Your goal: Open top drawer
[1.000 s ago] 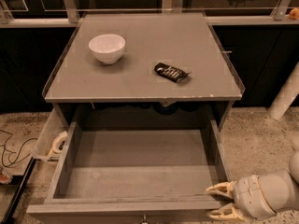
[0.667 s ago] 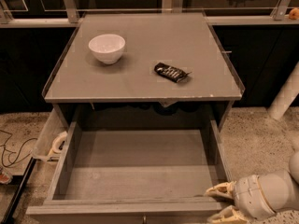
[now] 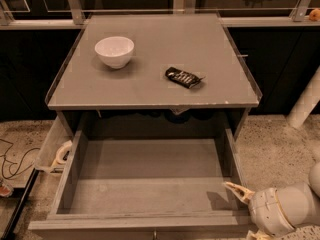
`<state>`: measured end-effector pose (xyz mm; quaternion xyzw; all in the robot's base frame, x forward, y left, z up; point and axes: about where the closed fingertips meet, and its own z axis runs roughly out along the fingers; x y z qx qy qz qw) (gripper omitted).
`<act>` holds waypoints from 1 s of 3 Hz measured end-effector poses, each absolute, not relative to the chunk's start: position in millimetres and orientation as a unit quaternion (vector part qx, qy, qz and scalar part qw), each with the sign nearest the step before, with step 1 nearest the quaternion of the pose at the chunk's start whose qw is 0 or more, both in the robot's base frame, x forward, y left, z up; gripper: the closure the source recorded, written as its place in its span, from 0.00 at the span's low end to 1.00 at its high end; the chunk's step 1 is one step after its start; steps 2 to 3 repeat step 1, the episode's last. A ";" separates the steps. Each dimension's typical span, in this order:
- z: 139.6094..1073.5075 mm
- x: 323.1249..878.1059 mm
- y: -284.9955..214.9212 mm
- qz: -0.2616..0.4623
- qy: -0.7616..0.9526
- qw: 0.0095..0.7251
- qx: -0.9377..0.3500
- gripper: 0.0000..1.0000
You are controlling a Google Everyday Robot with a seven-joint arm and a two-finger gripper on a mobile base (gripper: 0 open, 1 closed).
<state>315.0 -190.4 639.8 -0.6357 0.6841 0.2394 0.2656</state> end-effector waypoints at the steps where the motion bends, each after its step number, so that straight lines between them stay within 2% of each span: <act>1: 639.8 315.0 -190.4 0.239 0.684 0.266 -0.636 0.00; 3: 639.8 315.0 -190.4 0.239 0.684 0.266 -0.636 0.00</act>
Offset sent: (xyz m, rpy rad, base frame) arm 0.0000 0.0000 0.0000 0.0000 0.0000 0.0000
